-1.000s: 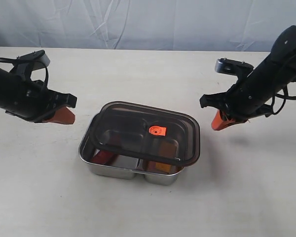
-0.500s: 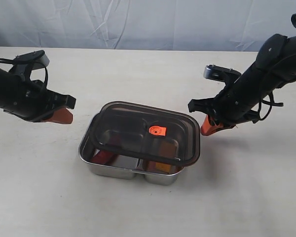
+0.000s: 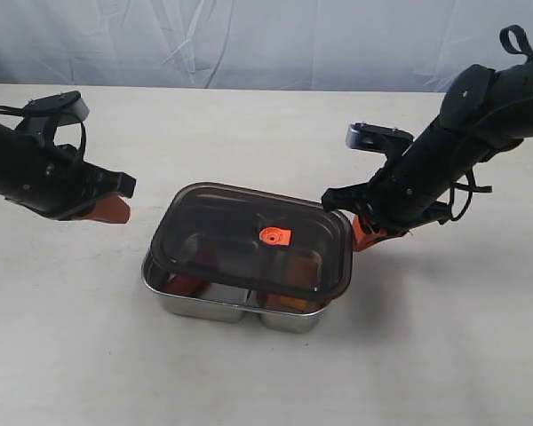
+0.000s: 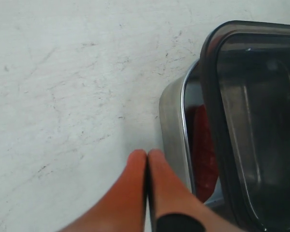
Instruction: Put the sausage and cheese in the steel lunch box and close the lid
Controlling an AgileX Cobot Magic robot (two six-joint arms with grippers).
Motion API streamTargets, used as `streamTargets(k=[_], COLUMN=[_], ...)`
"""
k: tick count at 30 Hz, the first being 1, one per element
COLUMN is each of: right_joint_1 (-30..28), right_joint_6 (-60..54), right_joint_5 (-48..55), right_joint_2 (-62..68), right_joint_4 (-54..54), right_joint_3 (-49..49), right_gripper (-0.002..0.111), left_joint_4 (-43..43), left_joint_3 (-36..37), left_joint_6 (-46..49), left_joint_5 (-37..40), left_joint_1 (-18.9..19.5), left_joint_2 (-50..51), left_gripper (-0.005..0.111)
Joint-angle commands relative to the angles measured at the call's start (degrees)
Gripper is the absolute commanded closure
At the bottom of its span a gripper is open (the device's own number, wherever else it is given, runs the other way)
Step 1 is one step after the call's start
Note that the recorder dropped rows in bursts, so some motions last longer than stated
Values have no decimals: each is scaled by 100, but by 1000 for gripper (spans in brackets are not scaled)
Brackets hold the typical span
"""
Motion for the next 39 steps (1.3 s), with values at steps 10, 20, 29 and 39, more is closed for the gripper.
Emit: streamTargets(k=[10, 20, 29, 39], right_joint_1=[12, 28, 26, 26], right_joint_6=[-41, -41, -41, -106], right_joint_5=[99, 108, 213, 262], right_joint_2=[-261, -261, -261, -261], right_joint_4=[-65, -65, -44, -44], right_joint_3=[-27, -27, -27, -27], right_gripper=[108, 108, 108, 108], left_joint_4=[2, 2, 2, 2], left_joint_3=[-14, -14, -14, -14], left_joint_6=[-8, -8, -8, -8], left_joint_5=[-52, -52, -62, -62], left_joint_1=[-11, -11, -11, -11], left_joint_2=[-38, -38, -38, -38], left_gripper=[107, 107, 107, 107])
